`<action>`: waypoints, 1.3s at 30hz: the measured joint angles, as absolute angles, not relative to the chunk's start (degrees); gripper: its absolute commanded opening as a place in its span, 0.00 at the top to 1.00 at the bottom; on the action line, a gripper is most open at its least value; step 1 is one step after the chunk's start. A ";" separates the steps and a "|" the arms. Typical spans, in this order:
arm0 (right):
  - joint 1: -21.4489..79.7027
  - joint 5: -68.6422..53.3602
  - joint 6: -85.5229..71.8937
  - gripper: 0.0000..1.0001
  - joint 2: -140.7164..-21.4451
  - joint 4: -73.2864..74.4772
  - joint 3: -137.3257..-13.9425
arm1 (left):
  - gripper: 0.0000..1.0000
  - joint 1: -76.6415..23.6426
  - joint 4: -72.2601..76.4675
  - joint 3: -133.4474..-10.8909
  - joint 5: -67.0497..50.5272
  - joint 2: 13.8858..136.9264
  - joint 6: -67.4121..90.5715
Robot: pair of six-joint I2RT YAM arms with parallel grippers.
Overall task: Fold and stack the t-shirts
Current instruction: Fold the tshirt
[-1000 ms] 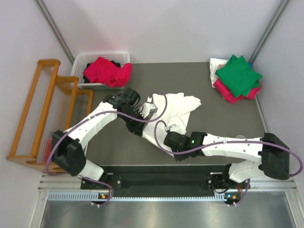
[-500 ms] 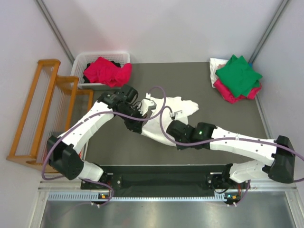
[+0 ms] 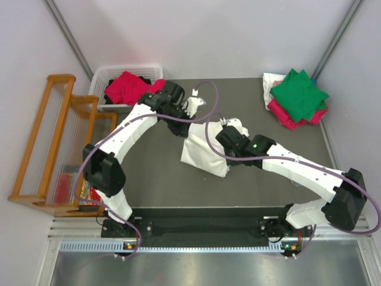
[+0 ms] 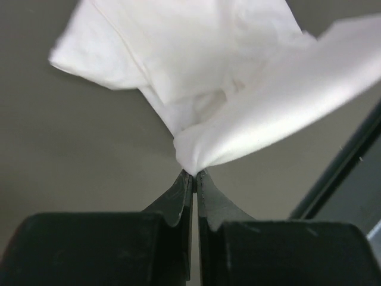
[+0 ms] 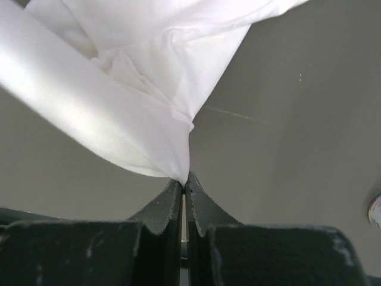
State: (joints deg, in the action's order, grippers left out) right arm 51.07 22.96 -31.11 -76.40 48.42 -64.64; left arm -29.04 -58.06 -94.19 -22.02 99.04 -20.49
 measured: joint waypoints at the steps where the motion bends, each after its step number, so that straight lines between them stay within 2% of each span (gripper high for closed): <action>1: 50.85 22.90 -30.76 1.00 -76.47 47.83 -64.66 | 1.00 -28.69 -57.76 -96.38 -21.69 100.64 -20.40; 7: 48.62 22.70 -28.69 1.00 -76.62 45.01 -64.77 | 1.00 -26.87 -57.01 -104.40 -20.78 107.87 -19.68; 24: 34.65 17.52 -22.87 1.00 -85.03 36.49 -65.91 | 1.00 -26.59 -55.05 -107.57 -19.86 112.55 -18.72; 39: 29.12 14.87 -20.23 1.00 -95.18 33.56 -72.71 | 1.00 -25.10 -52.99 -117.03 -18.55 125.84 -18.11</action>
State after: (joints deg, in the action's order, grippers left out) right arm 29.12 14.87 -20.23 -95.18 33.56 -72.71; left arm -25.10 -52.99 -117.03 -18.55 125.84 -18.11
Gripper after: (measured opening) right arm 0.008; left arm 0.060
